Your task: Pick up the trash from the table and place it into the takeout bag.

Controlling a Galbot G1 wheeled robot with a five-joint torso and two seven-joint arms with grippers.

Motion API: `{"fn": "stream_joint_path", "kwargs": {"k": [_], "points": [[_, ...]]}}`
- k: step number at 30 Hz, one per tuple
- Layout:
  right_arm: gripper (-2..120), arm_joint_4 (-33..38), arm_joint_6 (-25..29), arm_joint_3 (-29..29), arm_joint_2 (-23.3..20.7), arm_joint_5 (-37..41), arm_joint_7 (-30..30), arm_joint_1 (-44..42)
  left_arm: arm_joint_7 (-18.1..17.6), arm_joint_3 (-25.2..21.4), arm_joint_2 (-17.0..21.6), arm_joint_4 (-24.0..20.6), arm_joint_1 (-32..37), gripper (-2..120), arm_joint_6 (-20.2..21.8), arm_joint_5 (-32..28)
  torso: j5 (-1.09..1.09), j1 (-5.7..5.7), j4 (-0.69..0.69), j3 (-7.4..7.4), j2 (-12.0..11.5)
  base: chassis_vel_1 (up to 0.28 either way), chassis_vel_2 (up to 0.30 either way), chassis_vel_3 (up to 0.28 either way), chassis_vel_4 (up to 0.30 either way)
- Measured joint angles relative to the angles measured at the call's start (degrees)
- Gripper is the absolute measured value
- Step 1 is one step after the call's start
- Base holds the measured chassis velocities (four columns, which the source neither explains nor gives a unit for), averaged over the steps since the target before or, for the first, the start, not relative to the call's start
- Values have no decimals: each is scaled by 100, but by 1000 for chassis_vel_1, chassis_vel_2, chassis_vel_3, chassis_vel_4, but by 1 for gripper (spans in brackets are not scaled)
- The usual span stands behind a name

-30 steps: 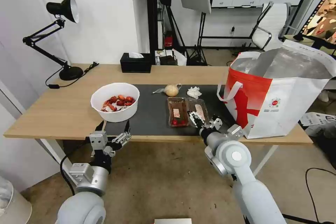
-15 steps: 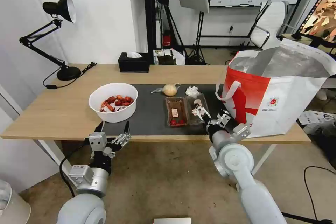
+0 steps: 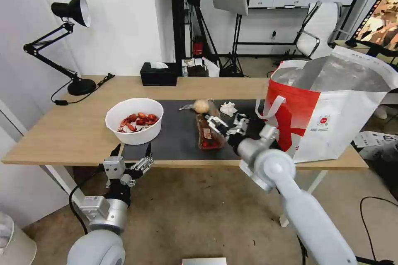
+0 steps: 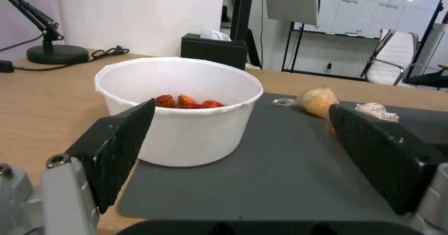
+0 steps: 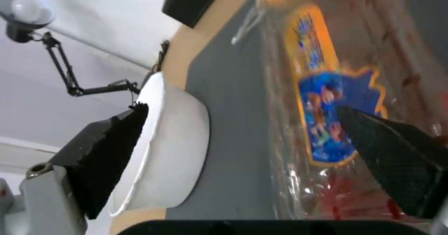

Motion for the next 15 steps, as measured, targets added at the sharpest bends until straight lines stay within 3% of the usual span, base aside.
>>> {"fn": "stream_joint_path", "kwargs": {"k": [5, 13, 15], "points": [[100, -72, 17, -5, 46, 109, 68, 72, -2, -37, 18, -1, 1, 100, -3, -9, 0, 0, -1, 0, 0, 0, 0, 0, 0], [100, 52, 255, -38, -97, -114, -333, 204, -6, -53, 36, -4, -13, 100, -8, -34, 0, -1, -2, 0, 0, 0, 0, 0, 0], [91, 82, 317, -132, -226, -492, -557, 326, -7, -53, 44, -7, -17, 100, -9, -41, 0, -1, -1, -1, 1, 0, 0, 0, 0]]}}
